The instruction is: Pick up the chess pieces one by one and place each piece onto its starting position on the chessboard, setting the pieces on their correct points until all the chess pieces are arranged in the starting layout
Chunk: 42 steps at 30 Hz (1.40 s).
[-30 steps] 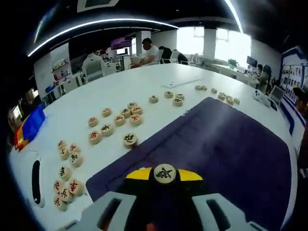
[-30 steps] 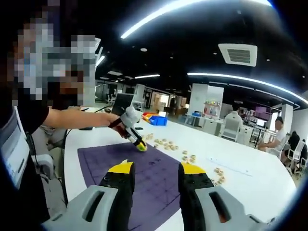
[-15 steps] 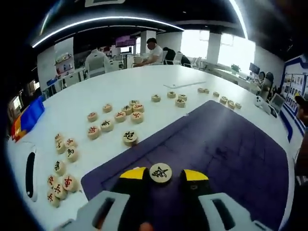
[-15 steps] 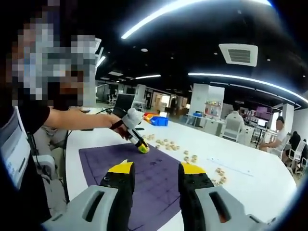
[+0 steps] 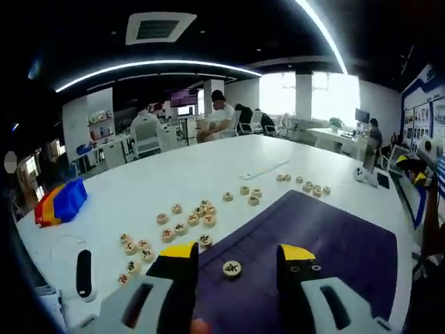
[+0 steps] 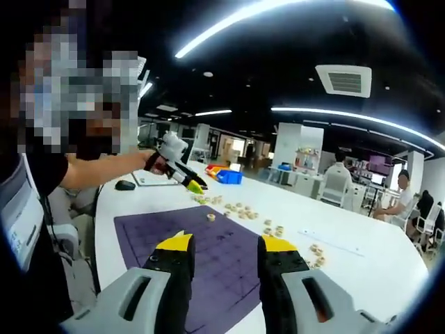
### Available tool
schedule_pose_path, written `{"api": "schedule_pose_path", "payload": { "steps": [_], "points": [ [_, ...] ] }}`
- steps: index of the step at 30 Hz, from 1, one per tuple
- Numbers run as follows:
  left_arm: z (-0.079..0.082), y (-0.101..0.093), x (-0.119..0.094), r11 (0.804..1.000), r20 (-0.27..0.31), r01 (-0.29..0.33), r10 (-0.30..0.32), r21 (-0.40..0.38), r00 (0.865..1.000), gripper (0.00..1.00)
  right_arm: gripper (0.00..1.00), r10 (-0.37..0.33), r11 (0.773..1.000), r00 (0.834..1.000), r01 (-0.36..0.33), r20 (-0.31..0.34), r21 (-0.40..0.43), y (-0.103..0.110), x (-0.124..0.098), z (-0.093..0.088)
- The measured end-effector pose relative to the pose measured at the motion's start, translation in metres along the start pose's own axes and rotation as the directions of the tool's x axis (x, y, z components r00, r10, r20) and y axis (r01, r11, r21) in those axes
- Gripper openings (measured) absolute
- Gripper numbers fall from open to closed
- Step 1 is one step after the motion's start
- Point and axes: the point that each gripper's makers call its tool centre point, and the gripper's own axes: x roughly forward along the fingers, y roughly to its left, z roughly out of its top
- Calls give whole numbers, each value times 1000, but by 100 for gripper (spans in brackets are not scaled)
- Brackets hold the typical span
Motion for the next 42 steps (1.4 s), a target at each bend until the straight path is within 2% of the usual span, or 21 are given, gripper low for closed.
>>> {"api": "schedule_pose_path", "payload": {
  "steps": [2,5,9,12,13,18,20,21,25,29,37,42],
  "points": [
    [0,-6,-18,1000,43,-10,9,17,999,46,37,-3,1000,1000,3,0,-2,0,0,1],
    [-2,-14,-43,999,133,-6,11,-35,991,46,37,-5,1000,1000,5,4,-2,0,-1,2],
    [-14,-24,-69,998,194,-12,24,-64,981,46,37,-7,1000,1000,7,-2,-5,-2,0,1],
    [-17,-32,-87,991,265,-12,47,-133,963,44,37,-14,1000,1000,14,3,-2,-3,-1,2],
    [-20,-34,-90,988,270,-9,51,-154,962,44,37,-14,1000,1000,14,3,-2,-3,-1,2],
    [-32,-51,-101,988,289,3,42,-156,956,44,37,-19,1000,1000,19,1,-2,-5,-1,2],
    [-34,-56,-98,987,272,17,28,-160,962,44,37,-17,1000,1000,17,-5,-6,-4,-1,1],
    [-35,-58,-97,991,256,7,27,-132,966,44,37,-18,1000,1000,18,-5,-7,-5,-1,0],
    [-33,-59,-98,993,262,-2,33,-118,965,44,37,-30,1000,999,30,-10,-6,-8,-1,0],
    [-31,-53,-102,990,281,-11,51,-143,958,44,37,-30,999,1000,30,-8,-13,-8,-3,2],
    [-29,-45,-101,985,288,-27,77,-172,955,43,37,-45,999,999,45,-4,-13,-12,-6,5],
    [-18,-54,-82,994,256,5,23,-106,966,43,37,-50,999,999,50,-2,-7,-13,-8,5]
  ]
}}
